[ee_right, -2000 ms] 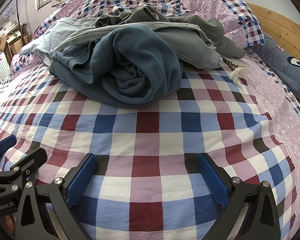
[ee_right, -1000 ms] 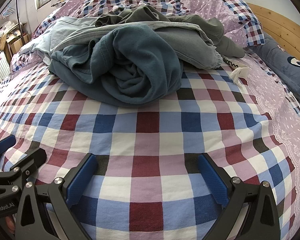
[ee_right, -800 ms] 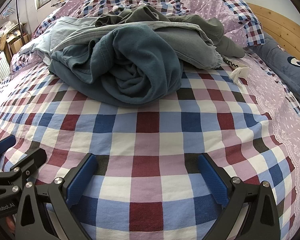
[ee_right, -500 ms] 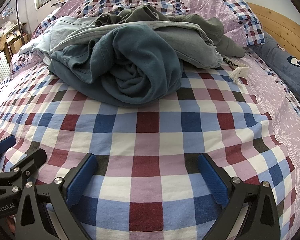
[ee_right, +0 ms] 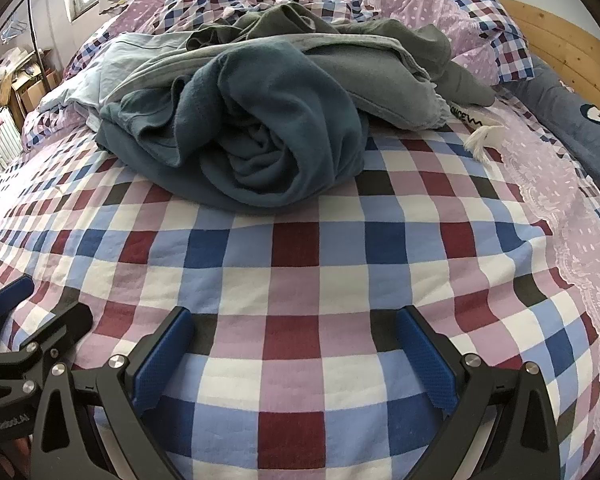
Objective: Fold clothes
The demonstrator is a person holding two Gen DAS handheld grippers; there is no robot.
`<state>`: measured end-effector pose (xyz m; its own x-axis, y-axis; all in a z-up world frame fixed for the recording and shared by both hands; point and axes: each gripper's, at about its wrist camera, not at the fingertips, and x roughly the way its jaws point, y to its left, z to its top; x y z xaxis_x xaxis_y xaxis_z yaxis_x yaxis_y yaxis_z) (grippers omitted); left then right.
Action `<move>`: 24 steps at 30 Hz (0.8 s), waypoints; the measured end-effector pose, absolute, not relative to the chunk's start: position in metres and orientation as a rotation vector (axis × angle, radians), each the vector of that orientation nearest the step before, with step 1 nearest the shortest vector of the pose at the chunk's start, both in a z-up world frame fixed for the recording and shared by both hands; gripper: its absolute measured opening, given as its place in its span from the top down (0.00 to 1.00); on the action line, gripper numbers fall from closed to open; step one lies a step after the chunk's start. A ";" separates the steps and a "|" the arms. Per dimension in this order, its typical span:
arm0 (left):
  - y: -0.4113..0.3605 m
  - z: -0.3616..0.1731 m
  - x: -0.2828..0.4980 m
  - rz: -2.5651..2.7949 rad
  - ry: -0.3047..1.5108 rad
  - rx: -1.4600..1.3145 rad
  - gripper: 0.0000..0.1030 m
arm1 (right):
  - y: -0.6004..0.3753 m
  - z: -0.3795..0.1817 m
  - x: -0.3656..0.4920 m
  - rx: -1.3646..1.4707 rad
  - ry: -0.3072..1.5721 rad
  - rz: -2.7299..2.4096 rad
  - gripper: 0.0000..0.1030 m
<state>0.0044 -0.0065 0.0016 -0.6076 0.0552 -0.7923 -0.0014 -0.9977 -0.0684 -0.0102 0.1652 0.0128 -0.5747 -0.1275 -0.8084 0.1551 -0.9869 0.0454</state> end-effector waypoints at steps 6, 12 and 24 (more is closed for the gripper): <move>-0.020 0.005 0.006 2.756 -0.157 -1.347 0.00 | 0.168 0.012 -0.013 1.358 0.024 -2.646 0.00; -0.039 0.010 0.007 2.725 -0.325 -1.276 0.00 | 0.170 0.014 -0.011 1.338 0.002 -2.652 0.00; -0.068 0.019 0.016 2.672 -0.576 -1.189 0.01 | 0.182 0.035 -0.005 1.198 -0.129 -2.638 0.09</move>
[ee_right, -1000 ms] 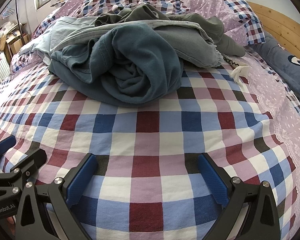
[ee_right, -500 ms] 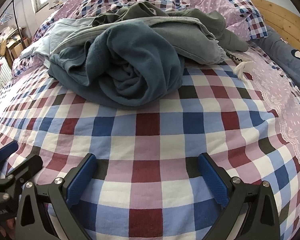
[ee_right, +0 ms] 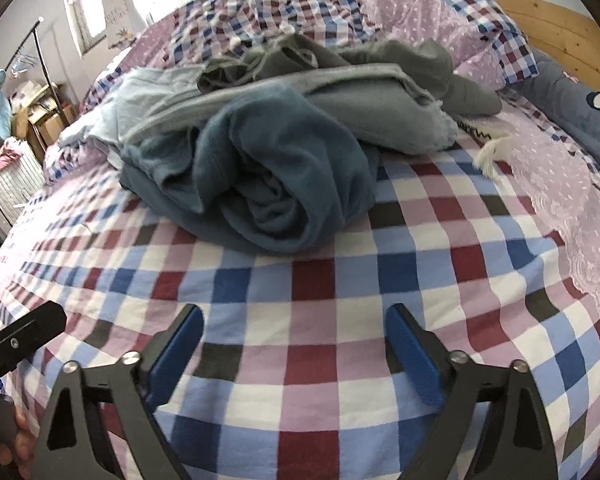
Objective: Fold clothes
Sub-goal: 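Move both grippers toward the dark teal fleece garment on the heap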
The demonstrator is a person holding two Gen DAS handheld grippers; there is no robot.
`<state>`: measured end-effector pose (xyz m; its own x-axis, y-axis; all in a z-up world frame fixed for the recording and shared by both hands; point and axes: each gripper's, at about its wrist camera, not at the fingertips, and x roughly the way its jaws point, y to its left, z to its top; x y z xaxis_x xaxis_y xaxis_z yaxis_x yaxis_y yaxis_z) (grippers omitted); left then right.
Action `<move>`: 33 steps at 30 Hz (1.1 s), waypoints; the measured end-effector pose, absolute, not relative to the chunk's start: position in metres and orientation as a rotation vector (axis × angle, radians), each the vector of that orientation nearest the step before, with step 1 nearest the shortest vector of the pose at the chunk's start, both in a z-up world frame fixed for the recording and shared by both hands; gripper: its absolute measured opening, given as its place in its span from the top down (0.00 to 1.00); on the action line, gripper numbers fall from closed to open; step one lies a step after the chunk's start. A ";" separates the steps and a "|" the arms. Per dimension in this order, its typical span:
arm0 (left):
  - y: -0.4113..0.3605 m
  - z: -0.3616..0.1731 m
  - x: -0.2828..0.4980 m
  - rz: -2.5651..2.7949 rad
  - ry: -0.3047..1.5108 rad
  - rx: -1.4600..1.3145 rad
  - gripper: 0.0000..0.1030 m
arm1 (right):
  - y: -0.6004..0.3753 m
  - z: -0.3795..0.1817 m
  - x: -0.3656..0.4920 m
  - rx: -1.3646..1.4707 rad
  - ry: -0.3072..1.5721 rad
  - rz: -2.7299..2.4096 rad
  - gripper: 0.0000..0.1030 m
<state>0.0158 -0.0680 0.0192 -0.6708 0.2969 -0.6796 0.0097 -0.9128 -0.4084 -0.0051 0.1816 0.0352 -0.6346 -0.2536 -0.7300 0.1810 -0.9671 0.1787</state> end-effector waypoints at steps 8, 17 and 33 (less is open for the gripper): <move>-0.067 0.031 0.018 2.637 -0.621 -1.135 0.01 | 0.178 0.052 -0.001 1.059 -0.173 -2.676 0.20; -0.081 0.034 0.022 2.629 -0.658 -1.127 0.01 | 0.179 0.057 -0.011 1.045 -0.159 -2.746 0.24; -0.094 0.040 0.030 2.611 -0.678 -1.098 0.01 | 0.175 0.052 -0.043 1.092 -0.150 -2.747 0.39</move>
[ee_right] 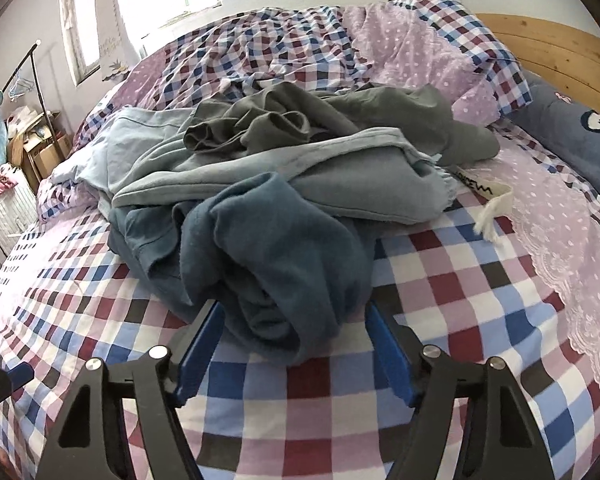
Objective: Fold clothes
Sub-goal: 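Move both grippers toward the dark teal fleece garment on the heap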
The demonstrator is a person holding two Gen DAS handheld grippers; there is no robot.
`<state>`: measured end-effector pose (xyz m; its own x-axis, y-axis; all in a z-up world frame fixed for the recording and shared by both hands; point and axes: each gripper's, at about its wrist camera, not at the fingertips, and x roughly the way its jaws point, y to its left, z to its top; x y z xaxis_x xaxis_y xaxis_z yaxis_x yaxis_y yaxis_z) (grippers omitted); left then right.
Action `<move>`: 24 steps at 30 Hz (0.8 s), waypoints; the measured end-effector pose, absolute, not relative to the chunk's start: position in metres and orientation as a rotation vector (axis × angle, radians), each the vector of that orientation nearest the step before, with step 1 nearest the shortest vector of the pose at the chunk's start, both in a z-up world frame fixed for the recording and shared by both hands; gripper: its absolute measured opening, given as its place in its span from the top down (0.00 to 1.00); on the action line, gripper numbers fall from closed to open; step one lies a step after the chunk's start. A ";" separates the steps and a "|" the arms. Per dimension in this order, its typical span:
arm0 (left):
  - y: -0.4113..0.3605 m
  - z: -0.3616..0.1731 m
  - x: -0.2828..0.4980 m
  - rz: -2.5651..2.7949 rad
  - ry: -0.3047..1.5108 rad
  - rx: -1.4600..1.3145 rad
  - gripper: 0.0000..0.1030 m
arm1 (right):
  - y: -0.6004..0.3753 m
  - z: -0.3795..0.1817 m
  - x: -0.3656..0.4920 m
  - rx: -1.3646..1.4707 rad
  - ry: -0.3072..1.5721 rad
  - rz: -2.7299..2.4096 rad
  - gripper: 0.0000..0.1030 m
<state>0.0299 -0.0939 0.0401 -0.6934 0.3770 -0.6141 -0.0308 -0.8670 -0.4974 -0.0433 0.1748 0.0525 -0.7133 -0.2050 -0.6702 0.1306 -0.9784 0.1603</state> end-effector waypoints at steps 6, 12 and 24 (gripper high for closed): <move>-0.098 0.038 0.030 2.582 -0.710 -1.102 0.01 | 0.174 0.052 -0.046 1.107 -0.154 -2.759 0.71; -0.102 0.033 0.027 2.547 -0.803 -1.113 0.01 | 0.170 0.059 -0.041 1.087 -0.182 -2.736 0.83; -0.097 0.031 0.024 2.475 -0.919 -1.079 0.01 | 0.122 0.088 -0.006 0.920 -0.014 -2.498 0.88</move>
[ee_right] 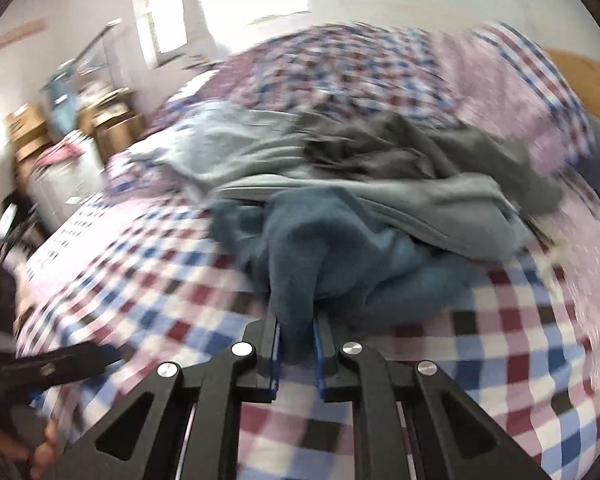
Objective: Fold clothes
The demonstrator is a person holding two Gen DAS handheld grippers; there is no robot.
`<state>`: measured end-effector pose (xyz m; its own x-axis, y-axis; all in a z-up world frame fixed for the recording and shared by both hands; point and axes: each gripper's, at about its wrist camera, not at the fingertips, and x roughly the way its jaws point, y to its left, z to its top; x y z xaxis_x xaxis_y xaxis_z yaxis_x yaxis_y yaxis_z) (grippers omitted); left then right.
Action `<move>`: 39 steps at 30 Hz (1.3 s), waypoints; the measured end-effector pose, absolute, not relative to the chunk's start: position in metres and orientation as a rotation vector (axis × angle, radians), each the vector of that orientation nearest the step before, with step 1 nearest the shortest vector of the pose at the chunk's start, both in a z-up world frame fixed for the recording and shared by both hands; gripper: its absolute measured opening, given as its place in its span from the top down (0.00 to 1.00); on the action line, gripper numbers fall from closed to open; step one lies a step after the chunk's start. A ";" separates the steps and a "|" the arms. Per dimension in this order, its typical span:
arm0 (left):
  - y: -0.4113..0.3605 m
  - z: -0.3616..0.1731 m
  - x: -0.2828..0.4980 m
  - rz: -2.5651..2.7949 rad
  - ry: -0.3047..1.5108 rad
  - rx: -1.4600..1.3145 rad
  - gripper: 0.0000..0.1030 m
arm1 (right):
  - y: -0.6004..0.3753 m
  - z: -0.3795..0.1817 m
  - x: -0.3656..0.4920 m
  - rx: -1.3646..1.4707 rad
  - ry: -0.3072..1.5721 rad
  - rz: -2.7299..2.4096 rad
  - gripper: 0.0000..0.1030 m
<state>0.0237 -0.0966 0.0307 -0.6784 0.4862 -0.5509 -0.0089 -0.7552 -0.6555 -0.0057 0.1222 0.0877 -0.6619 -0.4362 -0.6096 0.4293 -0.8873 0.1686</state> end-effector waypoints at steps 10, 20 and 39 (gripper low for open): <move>-0.104 0.039 0.021 2.383 -1.091 -0.951 0.01 | 0.086 0.089 0.038 0.866 0.101 -2.264 0.93; -0.089 0.031 0.018 2.382 -1.056 -0.999 0.01 | 0.075 0.080 0.064 0.862 0.131 -2.061 0.93; -0.067 0.025 0.011 2.415 -0.967 -1.060 0.78 | 0.154 0.073 0.032 0.938 -0.055 -2.187 0.89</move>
